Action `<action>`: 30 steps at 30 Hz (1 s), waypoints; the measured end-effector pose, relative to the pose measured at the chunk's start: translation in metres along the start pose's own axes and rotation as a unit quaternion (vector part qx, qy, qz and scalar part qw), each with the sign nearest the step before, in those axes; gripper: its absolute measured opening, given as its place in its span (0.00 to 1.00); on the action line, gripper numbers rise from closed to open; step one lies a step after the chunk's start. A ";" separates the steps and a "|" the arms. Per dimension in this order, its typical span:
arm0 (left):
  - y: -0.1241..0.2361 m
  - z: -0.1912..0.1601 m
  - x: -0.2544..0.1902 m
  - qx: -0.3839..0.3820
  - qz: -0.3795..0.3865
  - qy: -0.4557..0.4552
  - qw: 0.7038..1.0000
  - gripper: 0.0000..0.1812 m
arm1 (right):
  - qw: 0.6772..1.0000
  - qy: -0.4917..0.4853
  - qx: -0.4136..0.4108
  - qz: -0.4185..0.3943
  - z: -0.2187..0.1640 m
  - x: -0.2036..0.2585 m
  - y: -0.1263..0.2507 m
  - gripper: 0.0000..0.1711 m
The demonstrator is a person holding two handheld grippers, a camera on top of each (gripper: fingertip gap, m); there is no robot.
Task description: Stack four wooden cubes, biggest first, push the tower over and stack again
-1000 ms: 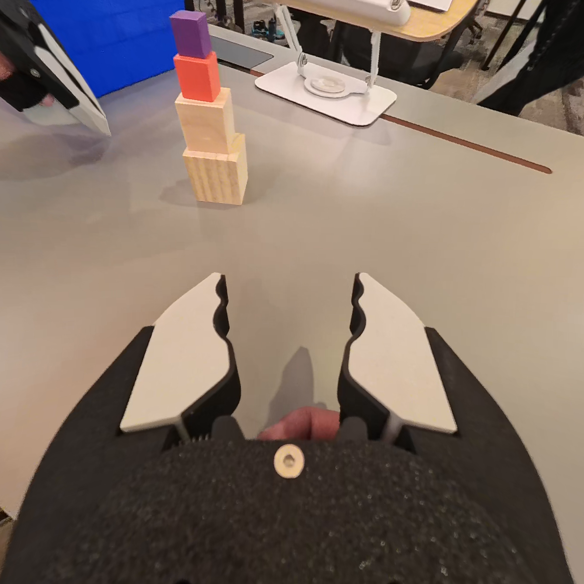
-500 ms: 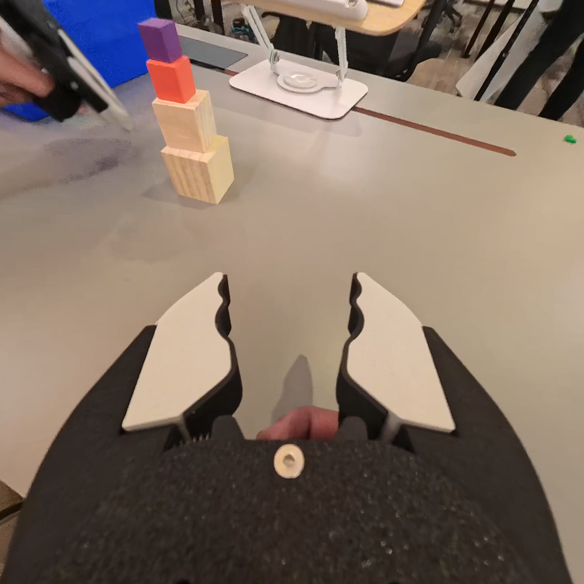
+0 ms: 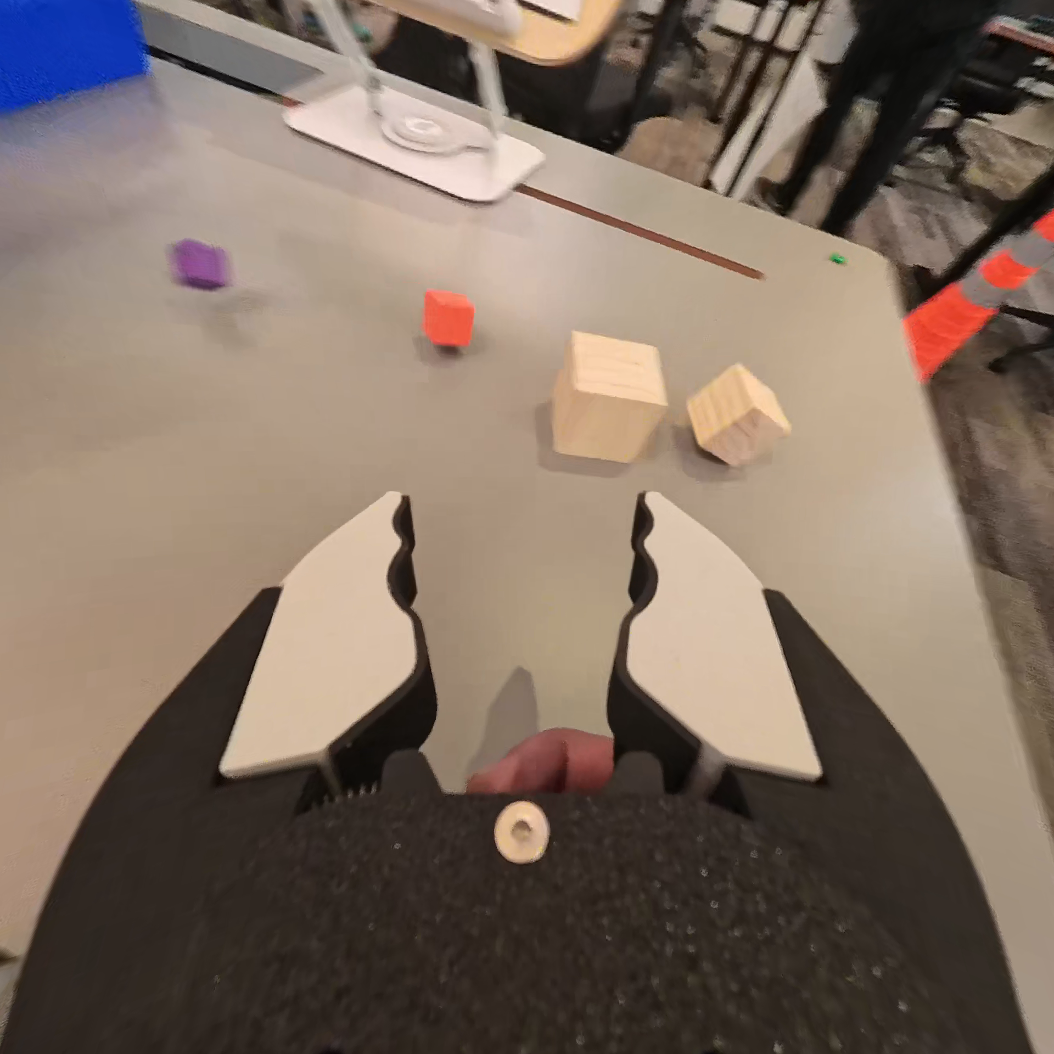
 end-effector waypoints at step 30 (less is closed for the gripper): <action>0.087 -0.076 -0.051 -0.301 0.011 0.189 0.935 0.60 | 0.997 -0.061 -0.049 -0.026 0.010 0.052 -0.023 0.56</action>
Point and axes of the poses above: each gripper's, where its closed fingertips meet, y back along the fingers, z out of its top, x = y × z across the jaws, the point moved 5 cm from there along y, back along the fingers, and after that the axes turned 8 degrees about z, right-handed, at the moved point
